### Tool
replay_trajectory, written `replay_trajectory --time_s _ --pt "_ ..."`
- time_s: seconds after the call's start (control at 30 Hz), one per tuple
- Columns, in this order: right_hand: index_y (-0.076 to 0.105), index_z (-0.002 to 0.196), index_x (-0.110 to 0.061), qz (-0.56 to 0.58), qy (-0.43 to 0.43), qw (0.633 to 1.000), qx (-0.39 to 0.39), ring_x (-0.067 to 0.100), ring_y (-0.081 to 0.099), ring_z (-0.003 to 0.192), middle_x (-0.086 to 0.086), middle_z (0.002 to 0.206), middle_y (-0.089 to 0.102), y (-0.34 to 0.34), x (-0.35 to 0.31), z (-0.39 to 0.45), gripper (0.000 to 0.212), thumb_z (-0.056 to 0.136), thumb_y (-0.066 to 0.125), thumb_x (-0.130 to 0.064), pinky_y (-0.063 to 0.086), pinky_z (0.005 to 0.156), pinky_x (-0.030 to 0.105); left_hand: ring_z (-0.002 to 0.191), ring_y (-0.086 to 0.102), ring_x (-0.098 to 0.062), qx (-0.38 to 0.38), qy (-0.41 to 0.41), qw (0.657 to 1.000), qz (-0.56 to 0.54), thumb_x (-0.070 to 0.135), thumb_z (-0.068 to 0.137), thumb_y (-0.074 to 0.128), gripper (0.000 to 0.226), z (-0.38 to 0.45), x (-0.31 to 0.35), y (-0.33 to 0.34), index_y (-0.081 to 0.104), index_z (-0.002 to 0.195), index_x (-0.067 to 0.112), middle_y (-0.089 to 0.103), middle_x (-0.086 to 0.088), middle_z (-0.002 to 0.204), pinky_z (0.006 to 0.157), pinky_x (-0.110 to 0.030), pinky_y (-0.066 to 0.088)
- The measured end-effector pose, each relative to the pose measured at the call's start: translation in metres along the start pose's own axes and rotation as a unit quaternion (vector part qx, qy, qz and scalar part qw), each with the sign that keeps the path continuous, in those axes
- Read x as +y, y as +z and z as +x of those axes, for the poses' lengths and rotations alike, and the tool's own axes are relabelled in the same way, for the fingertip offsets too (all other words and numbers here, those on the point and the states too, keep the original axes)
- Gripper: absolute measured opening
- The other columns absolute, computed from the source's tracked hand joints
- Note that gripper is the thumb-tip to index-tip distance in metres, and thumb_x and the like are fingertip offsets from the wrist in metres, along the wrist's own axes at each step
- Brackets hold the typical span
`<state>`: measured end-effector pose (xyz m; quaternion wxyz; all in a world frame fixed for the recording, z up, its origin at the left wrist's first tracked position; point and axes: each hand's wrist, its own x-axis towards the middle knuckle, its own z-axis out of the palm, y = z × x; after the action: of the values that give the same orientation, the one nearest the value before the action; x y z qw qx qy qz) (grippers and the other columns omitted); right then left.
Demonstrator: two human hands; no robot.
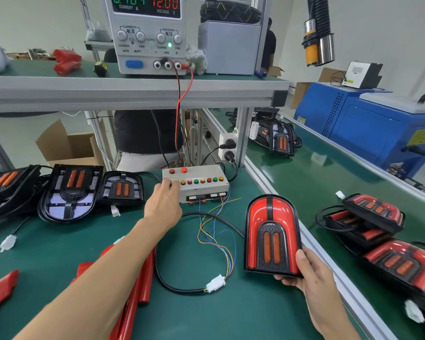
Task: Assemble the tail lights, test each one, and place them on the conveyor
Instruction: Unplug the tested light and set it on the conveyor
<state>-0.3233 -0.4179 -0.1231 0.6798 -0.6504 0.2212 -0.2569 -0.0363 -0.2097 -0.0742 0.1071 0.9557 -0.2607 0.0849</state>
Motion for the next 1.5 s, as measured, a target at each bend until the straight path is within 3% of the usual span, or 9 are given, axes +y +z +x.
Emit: replay_trajectory --time_s 0.2,0.53,0.87,1.23,1.5 --pt "0.067 0.118 -0.009 -0.004 0.006 1.000 -0.011 0.034 0.072 0.074 0.017 0.096 0.077 -0.001 -0.001 -0.001 0.041 0.094 0.050 -0.038 0.059 0.060 0.027 0.132 0.033 -0.034 -0.016 -0.020 1.000 0.010 0.007 0.089 0.056 0.070 0.000 0.007 0.001 0.031 0.153 0.022 0.025 -0.016 0.150 0.088 -0.041 0.055" --pt "0.067 0.119 -0.010 -0.005 0.007 1.000 -0.011 0.035 0.073 0.076 0.017 0.097 0.077 -0.002 0.000 0.000 0.041 0.095 0.051 -0.039 0.059 0.061 0.029 0.130 0.030 -0.034 -0.021 -0.041 0.999 0.009 0.008 0.090 0.056 0.069 0.006 0.009 0.004 0.033 0.152 0.026 0.028 -0.015 0.146 0.081 -0.039 0.052" --pt "0.074 0.109 -0.023 0.016 -0.001 1.000 0.005 0.037 0.072 0.073 0.018 0.095 0.077 0.002 -0.002 -0.001 0.032 0.092 0.053 -0.041 0.059 0.060 0.028 0.130 0.031 -0.033 -0.029 -0.055 0.998 0.008 0.008 0.090 0.057 0.067 0.013 0.011 0.002 0.035 0.151 0.027 0.030 -0.015 0.145 0.081 -0.039 0.051" --pt "0.069 0.116 -0.012 0.000 0.003 1.000 -0.001 0.036 0.073 0.074 0.017 0.096 0.077 0.000 -0.001 0.000 0.039 0.094 0.052 -0.039 0.059 0.060 0.027 0.124 0.032 -0.034 -0.024 -0.051 0.998 0.000 0.007 0.087 0.058 0.071 0.009 0.009 0.007 0.033 0.151 0.025 0.034 -0.016 0.137 0.077 -0.039 0.049" --pt "0.072 0.112 -0.014 0.015 0.002 1.000 0.000 0.036 0.072 0.070 0.019 0.094 0.076 0.000 -0.002 0.000 0.037 0.091 0.054 -0.038 0.059 0.058 0.027 0.123 0.032 -0.034 -0.026 -0.052 0.998 0.001 0.007 0.088 0.057 0.067 0.012 0.010 0.007 0.036 0.149 0.024 0.034 -0.018 0.137 0.076 -0.038 0.048"
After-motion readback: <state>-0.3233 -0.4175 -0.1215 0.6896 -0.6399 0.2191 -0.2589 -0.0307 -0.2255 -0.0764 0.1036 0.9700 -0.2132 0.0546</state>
